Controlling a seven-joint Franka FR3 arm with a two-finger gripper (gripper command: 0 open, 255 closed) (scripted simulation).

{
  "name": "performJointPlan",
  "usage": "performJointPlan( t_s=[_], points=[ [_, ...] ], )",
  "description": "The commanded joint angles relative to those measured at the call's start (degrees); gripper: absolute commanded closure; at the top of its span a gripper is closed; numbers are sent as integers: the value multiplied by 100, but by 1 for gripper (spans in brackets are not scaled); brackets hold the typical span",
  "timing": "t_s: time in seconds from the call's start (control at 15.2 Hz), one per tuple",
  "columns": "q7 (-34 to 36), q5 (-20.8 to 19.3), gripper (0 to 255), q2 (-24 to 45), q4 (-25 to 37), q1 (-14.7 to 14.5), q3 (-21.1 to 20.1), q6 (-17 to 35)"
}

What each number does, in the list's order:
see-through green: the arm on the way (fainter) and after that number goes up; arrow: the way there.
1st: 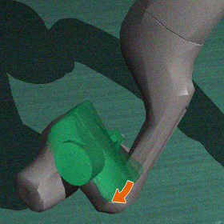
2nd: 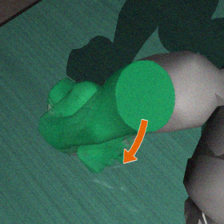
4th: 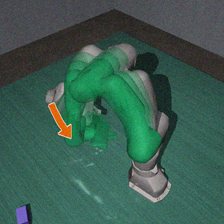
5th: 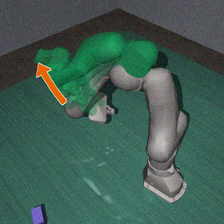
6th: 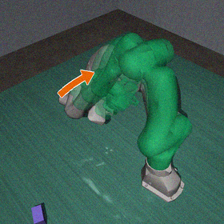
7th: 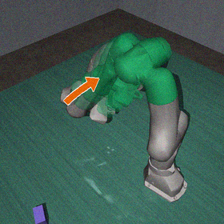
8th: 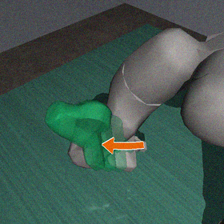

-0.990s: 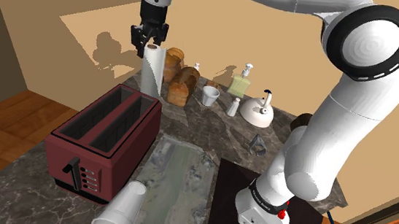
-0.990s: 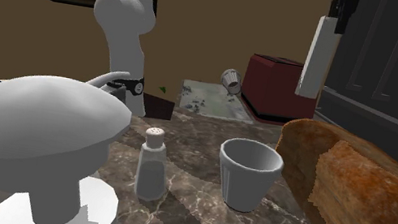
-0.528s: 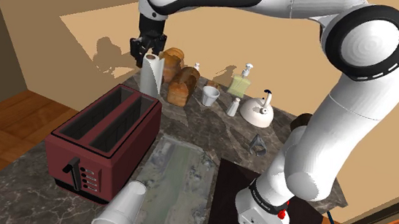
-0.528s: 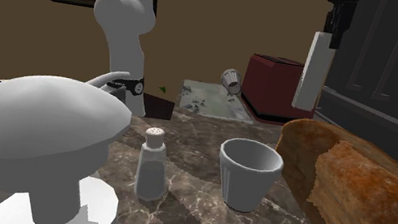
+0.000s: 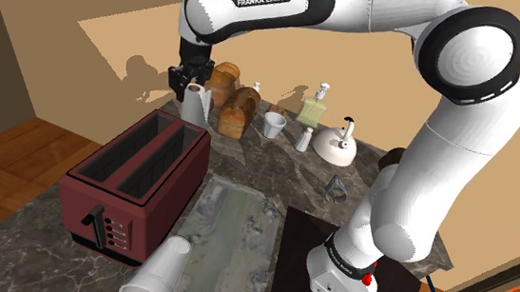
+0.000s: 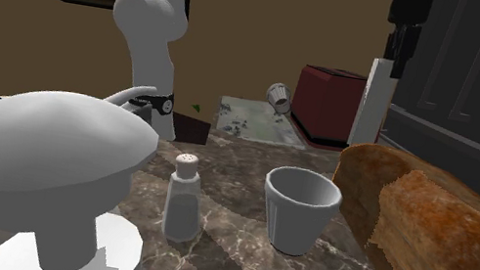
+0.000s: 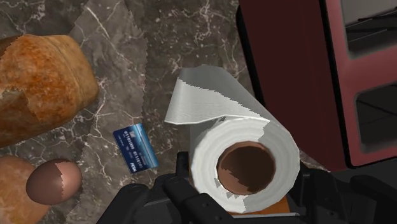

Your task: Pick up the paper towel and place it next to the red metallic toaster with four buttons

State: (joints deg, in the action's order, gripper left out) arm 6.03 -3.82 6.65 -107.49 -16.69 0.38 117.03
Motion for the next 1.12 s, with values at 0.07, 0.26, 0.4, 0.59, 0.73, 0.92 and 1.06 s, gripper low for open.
performJointPlan(
  t_s=[0.07, 0.26, 0.4, 0.59, 0.73, 0.92, 1.06],
  points=[
    [16, -7, 255, 64, -159, 0, 0, 225],
    [30, -14, 255, 138, -300, 1, 2, 440],
    [34, -17, 255, 161, -339, 1, 3, 502],
    [34, -17, 255, 161, -339, 1, 3, 502],
    [34, -17, 255, 161, -339, 1, 3, 502],
    [34, -17, 0, 161, -339, 1, 3, 502],
    [34, -17, 0, 161, -339, 1, 3, 502]
  ],
)
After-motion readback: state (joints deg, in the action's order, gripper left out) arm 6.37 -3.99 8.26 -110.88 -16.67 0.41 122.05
